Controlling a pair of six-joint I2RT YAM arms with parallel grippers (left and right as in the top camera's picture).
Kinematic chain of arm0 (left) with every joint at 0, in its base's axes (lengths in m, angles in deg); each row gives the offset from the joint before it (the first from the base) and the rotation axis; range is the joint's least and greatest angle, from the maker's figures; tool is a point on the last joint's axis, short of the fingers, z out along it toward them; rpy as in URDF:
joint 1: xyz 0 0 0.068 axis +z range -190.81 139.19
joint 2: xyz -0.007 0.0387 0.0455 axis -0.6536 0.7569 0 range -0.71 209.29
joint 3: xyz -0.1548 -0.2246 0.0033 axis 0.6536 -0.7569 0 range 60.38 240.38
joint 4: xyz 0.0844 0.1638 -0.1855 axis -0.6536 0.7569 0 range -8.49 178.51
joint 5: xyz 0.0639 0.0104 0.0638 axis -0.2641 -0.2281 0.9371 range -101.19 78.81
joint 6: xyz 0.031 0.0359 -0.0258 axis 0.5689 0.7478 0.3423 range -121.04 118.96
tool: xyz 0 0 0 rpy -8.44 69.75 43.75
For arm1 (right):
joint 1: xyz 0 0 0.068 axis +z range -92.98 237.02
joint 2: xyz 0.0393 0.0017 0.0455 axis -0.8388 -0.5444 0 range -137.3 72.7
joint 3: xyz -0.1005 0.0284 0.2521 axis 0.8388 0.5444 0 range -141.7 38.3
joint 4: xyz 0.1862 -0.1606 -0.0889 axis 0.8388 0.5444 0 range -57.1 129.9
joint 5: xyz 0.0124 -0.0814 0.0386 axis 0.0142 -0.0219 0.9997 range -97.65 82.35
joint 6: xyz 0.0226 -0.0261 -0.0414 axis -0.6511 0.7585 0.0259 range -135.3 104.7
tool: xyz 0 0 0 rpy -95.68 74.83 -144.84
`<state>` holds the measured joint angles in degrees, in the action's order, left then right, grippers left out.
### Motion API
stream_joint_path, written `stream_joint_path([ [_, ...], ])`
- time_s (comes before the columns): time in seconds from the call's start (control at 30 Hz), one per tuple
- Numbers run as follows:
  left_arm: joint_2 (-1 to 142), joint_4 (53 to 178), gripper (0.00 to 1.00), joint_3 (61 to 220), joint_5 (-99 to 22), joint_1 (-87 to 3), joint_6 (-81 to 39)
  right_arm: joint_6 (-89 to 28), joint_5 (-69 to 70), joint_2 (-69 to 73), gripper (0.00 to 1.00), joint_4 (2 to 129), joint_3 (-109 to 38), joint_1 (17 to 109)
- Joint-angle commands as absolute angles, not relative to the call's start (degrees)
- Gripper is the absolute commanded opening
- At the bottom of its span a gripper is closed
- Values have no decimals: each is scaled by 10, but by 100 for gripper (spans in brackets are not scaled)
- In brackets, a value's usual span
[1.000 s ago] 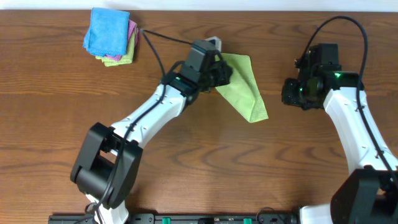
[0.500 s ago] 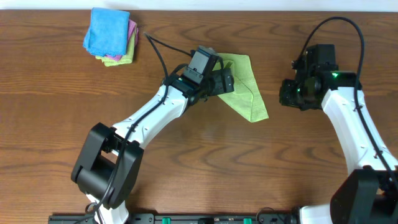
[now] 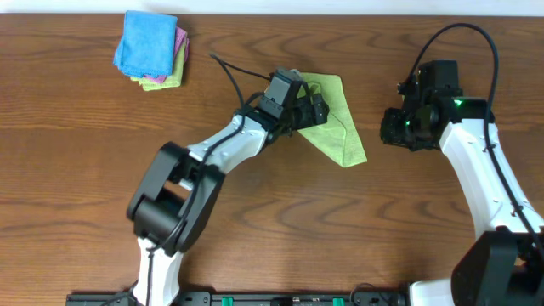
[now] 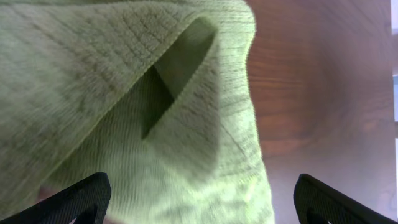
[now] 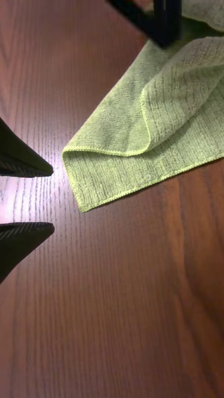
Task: Fold the cloth
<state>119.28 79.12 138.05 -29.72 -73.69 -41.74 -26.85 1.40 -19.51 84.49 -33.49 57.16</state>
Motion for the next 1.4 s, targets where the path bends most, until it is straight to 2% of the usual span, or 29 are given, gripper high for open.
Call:
stream_joint_path([
  [0.0, 1210, 761, 95, 1384, -312, -738, -420, -270, 18, -192, 25, 846, -332, 575],
  [0.5, 1247, 668, 96, 1384, -330, -739, -448, -252, 18, -192, 25, 843, -332, 575],
  [1.2, 1247, 666, 97, 1384, -282, -741, -443, -249, 19, -192, 24, 845, -332, 575],
  [1.3, 1247, 666, 100, 1384, -282, -748, -444, -249, 19, -192, 24, 844, -332, 575],
  [1.37, 1247, 667, 90, 1384, -282, -753, -444, -249, 19, -192, 25, 843, -332, 575],
])
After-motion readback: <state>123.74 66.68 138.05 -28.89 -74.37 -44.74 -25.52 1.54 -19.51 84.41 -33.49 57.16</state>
